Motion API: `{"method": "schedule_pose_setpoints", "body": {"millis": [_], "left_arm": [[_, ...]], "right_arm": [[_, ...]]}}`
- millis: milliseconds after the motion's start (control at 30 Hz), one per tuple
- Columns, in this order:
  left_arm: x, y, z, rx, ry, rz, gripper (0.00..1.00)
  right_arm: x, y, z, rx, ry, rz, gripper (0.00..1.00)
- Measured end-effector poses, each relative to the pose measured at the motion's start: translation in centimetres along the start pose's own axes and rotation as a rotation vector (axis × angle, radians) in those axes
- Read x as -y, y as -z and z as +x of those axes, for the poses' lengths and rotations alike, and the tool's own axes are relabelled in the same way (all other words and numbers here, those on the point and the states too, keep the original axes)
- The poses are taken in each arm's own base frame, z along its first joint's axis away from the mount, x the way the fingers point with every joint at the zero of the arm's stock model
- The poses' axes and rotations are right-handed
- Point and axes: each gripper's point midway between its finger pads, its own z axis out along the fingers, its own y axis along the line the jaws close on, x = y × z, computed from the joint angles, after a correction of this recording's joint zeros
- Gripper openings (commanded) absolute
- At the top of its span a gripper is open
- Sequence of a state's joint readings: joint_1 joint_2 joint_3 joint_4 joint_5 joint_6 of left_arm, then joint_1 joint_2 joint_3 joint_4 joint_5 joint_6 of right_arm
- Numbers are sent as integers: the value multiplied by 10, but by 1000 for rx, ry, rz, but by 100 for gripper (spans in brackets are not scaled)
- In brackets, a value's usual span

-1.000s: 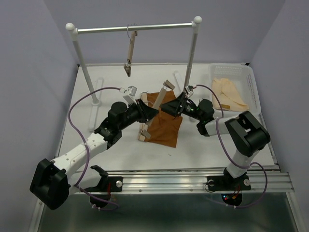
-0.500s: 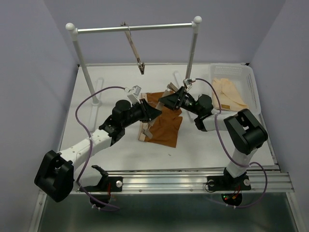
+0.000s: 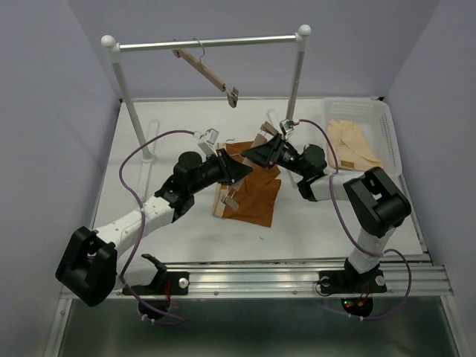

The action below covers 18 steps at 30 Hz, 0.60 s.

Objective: Clip the underwear to the hanger

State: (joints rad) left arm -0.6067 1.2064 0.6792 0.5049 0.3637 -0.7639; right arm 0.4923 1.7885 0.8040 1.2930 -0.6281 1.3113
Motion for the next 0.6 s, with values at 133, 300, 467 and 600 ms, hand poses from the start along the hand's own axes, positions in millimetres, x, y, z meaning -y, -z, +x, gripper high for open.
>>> {"method": "schedule_pose_setpoints", "body": {"millis": [133, 300, 467, 600], "left_arm": [[0, -4, 0, 0, 15, 7, 0], [1, -7, -1, 3, 37, 24, 0], [1, -7, -1, 3, 52, 27, 43], [2, -7, -1, -1, 53, 27, 73]], "right_arm": [[-3, 0, -1, 7, -23, -6, 24], [-6, -1, -3, 17, -48, -12, 9], [-6, -1, -4, 21, -55, -12, 1], [-6, -1, -4, 20, -36, -12, 1]]}}
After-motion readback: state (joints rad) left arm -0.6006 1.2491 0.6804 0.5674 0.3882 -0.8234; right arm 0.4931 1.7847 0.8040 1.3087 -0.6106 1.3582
